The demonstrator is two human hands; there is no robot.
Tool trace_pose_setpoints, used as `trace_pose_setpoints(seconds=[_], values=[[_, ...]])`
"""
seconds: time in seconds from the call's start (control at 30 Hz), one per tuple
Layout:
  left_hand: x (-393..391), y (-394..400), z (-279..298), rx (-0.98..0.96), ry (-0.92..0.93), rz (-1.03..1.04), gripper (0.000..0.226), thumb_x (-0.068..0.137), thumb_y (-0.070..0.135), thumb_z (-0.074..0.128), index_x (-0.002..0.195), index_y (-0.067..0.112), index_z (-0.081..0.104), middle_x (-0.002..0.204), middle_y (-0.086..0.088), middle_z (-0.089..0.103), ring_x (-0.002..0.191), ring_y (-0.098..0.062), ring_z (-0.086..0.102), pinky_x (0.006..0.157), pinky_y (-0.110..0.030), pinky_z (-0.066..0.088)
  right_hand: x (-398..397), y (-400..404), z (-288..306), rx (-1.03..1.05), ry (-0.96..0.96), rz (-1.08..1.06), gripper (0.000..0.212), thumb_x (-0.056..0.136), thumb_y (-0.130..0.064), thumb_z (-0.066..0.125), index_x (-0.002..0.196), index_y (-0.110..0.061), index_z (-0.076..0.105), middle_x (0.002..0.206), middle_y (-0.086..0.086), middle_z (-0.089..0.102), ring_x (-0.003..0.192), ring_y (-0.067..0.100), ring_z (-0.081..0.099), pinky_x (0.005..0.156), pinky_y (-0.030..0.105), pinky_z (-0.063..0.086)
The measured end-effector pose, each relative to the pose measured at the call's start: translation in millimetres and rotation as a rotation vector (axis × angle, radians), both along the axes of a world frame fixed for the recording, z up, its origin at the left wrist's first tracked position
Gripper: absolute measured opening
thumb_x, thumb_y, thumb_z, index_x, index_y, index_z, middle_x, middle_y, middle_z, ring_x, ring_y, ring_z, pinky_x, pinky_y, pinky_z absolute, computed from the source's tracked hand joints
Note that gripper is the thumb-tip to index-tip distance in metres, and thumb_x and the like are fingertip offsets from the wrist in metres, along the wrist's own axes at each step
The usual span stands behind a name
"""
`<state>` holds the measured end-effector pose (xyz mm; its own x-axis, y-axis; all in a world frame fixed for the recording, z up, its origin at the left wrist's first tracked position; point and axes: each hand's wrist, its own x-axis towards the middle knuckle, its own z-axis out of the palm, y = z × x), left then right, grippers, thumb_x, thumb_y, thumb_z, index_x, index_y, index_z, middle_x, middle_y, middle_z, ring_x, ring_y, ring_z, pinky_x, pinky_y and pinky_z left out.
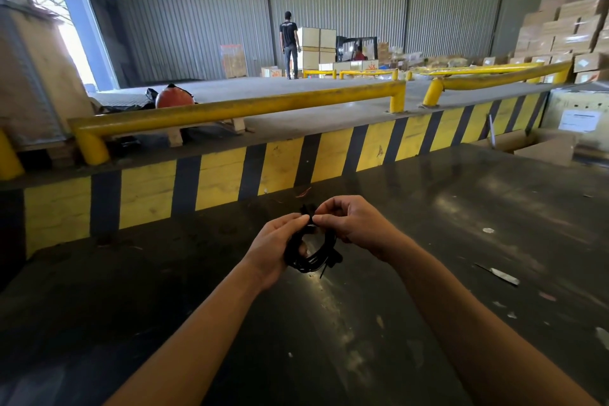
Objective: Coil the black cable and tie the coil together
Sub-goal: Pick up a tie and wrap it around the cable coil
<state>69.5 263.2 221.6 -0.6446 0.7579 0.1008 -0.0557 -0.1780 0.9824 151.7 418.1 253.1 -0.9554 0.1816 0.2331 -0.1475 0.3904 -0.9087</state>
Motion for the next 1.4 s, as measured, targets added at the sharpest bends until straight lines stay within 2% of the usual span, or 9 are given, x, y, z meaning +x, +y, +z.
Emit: trace_pose_setpoints(seconds=[0.2,0.4,0.67,0.8,0.9,1.03,1.1,1.27,1.4], values=[[0,1,3,-0.112,0.217,0.134,0.019,0.095,0.022,0.049,0.093,0.014,0.066,0.073,-0.008,0.058,0.054,-0.011,0.052,0.058,-0.024,0.046,0,5,3,0.279,0.025,-0.029,0.025,0.081,-0.027,0.071,0.103,-0.017,0.063,0.088,-0.002,0.066,0.080,0.009,0.064,0.064,0.015,0.049],[0,4,7,-0.174,0.310,0.195,0.021,0.096,0.021,0.047,0.093,0.011,0.066,0.072,-0.009,0.057,0.049,-0.007,0.051,0.049,-0.017,0.045,3,7,6,0.543,0.149,-0.054,0.027,0.080,-0.022,0.071,0.106,-0.014,0.067,0.098,-0.006,0.063,0.080,0.000,0.056,0.066,0.000,0.041],[5,5,13,-0.212,0.320,0.190,0.022,0.096,0.023,0.046,0.089,0.014,0.065,0.076,-0.012,0.058,0.053,-0.013,0.050,0.055,-0.025,0.043,3,2,3,0.669,0.296,-0.104,0.018,0.091,-0.015,0.058,0.100,-0.005,0.069,0.097,0.007,0.065,0.084,0.017,0.061,0.076,0.028,0.054],[10,5,22,-0.217,0.369,0.165,0.024,0.097,0.021,0.044,0.083,0.013,0.062,0.069,-0.003,0.058,0.051,-0.007,0.051,0.053,-0.022,0.044,-1,-2,-2,0.583,0.321,-0.172,0.014,0.093,-0.014,0.052,0.092,-0.006,0.064,0.086,0.001,0.057,0.075,0.013,0.054,0.065,0.016,0.044],[13,6,32,-0.259,0.454,0.114,0.022,0.097,0.017,0.044,0.083,0.011,0.060,0.061,0.001,0.054,0.046,-0.004,0.048,0.050,-0.020,0.041,-6,0,-1,0.359,0.259,-0.291,0.015,0.097,-0.018,0.046,0.087,-0.014,0.057,0.073,-0.004,0.055,0.064,0.006,0.050,0.056,0.013,0.038],[19,6,32,-0.321,0.517,0.047,0.022,0.097,0.016,0.045,0.083,0.015,0.061,0.055,0.008,0.052,0.044,-0.002,0.046,0.046,-0.013,0.040,-3,13,5,-0.063,0.191,-0.313,0.018,0.099,-0.018,0.041,0.095,-0.009,0.056,0.080,0.009,0.068,0.059,0.014,0.063,0.057,0.028,0.051],[20,6,33,-0.330,0.517,0.032,0.022,0.098,0.016,0.044,0.083,0.014,0.060,0.054,0.008,0.051,0.043,-0.001,0.046,0.047,-0.013,0.040,-1,13,4,-0.254,0.189,-0.188,0.015,0.098,-0.018,0.043,0.101,-0.008,0.055,0.090,0.009,0.070,0.062,0.012,0.068,0.059,0.024,0.056],[22,7,39,-0.346,0.502,-0.013,0.021,0.098,0.016,0.043,0.083,0.012,0.058,0.050,0.008,0.052,0.043,-0.003,0.047,0.047,-0.015,0.041,3,20,0,-0.145,0.095,-0.046,0.040,0.082,-0.026,0.069,0.116,-0.019,0.051,0.104,0.009,0.067,0.085,0.014,0.068,0.074,0.027,0.056],[22,6,43,-0.383,0.535,-0.029,0.021,0.097,0.016,0.044,0.083,0.010,0.057,0.057,0.001,0.050,0.044,-0.005,0.046,0.050,-0.019,0.039,9,23,-1,-0.086,0.059,0.037,0.020,0.082,-0.013,0.068,0.101,-0.018,0.063,0.102,0.005,0.065,0.092,0.016,0.066,0.070,0.021,0.055]])
